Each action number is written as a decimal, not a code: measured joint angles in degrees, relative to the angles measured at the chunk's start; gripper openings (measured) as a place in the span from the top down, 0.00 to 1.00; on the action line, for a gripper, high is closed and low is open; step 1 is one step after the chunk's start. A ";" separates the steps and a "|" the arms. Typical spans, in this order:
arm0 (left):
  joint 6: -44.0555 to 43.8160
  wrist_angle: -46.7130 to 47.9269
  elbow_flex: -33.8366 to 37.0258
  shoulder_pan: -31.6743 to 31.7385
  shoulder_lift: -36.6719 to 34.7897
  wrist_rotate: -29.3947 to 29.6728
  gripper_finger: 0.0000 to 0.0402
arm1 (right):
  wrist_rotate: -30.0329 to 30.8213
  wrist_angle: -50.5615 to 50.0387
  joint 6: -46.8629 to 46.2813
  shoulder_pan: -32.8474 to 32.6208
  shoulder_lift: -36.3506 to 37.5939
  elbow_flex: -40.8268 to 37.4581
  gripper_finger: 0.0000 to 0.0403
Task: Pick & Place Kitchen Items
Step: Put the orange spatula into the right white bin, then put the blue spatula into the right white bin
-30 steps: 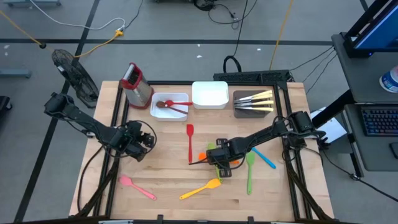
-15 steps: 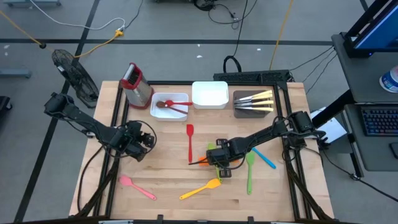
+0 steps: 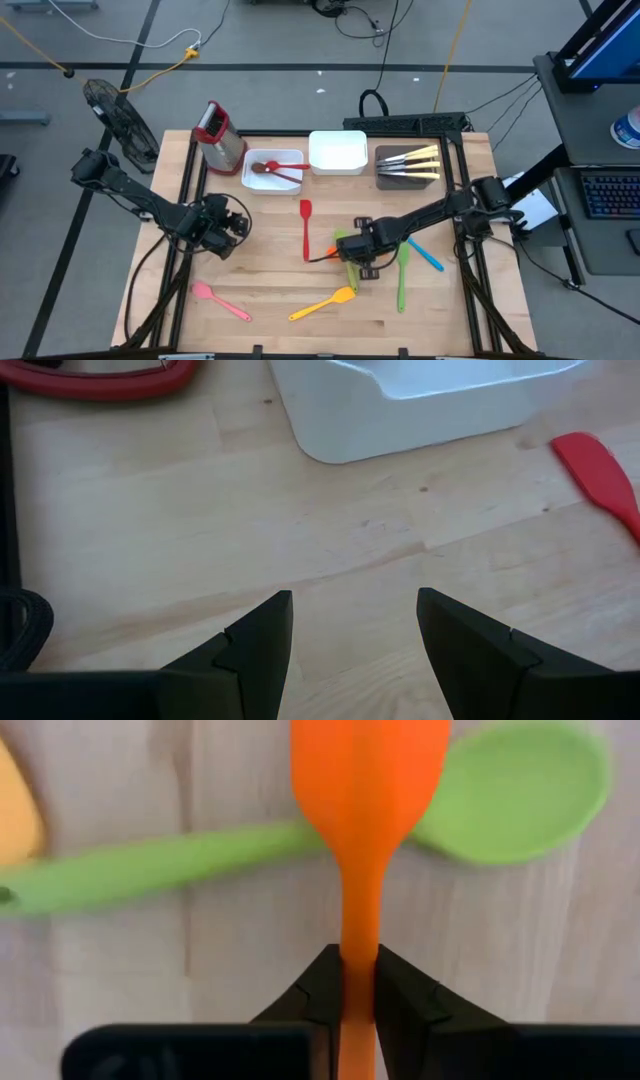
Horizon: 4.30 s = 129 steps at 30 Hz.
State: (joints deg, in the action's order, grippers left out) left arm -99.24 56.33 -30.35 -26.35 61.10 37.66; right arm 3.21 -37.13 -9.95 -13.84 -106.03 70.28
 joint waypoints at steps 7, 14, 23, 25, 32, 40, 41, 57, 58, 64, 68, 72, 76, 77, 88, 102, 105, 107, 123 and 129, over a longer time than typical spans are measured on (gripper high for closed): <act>-0.01 0.02 0.00 0.01 0.00 1.01 0.45 | -0.41 -2.79 -1.39 0.52 4.59 0.13 0.93; -0.26 -0.01 0.00 0.00 0.02 1.26 0.45 | -4.17 -3.29 -9.89 5.08 12.06 0.17 0.93; -0.25 -0.02 0.00 0.00 0.00 1.41 0.45 | -12.66 -7.10 -19.34 16.76 21.04 0.24 0.93; -0.25 -0.07 0.00 0.01 0.02 1.41 0.45 | -14.61 -7.57 -20.47 19.66 22.18 0.28 0.93; -0.26 -0.78 0.00 0.02 0.02 1.43 0.45 | -15.26 -14.47 -15.73 28.79 23.65 3.65 0.93; -1.80 -1.16 0.00 0.00 0.02 1.43 0.45 | -9.95 -23.38 -1.31 36.97 18.97 16.59 0.93; -1.90 -1.26 0.00 0.02 0.00 1.44 0.46 | -8.22 -24.92 1.12 37.88 18.01 18.20 0.93; -3.68 -3.03 0.00 0.01 0.00 2.54 0.46 | 14.25 -33.53 32.81 42.16 -2.66 33.57 0.93; -4.12 -3.06 0.00 0.01 0.00 2.57 0.45 | 15.31 -33.47 34.51 42.11 -3.69 34.05 0.93; -5.18 -3.06 0.00 0.02 0.00 2.64 0.46 | 19.47 -30.41 42.92 42.11 -7.78 35.32 0.93; -5.26 -3.08 0.00 0.01 0.01 2.98 0.45 | 19.55 -25.87 46.74 42.10 -8.27 35.43 0.93; -5.25 -3.08 0.00 0.02 0.02 3.84 0.46 | 20.97 -22.08 50.71 41.82 -8.34 35.43 0.93; -5.25 -3.08 0.00 0.02 0.01 4.89 0.45 | 20.69 -19.52 51.62 41.74 -8.34 35.43 0.93; -5.25 -3.08 0.00 0.01 0.00 4.93 0.45 | 20.65 -19.34 51.64 41.76 -8.34 35.41 0.93; -5.24 -3.15 0.00 0.02 0.02 4.96 0.45 | 24.38 -18.40 55.14 39.92 -13.44 35.41 0.93; -5.18 -3.52 0.00 0.02 0.02 5.48 0.45 | 25.52 -12.81 58.57 38.61 -15.92 35.36 0.91; -4.93 -3.49 0.00 0.02 0.00 5.50 0.45 | 25.27 -12.24 58.80 38.45 -16.10 35.36 0.90; -4.63 -3.49 0.00 0.01 0.02 5.51 0.46 | 25.28 -11.20 58.96 38.44 -16.07 35.34 0.90; -4.55 -3.45 0.00 0.01 0.02 5.59 0.46 | 22.50 -8.20 58.83 38.46 -16.07 35.34 0.75; -4.55 -3.45 0.00 0.00 0.01 5.59 0.45 | 29.08 -7.46 59.11 38.43 -16.05 35.34 0.66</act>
State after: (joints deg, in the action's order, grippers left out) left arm -103.79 52.88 -30.35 -26.35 61.12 43.24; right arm 32.29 -44.60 49.15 24.59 -122.08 105.62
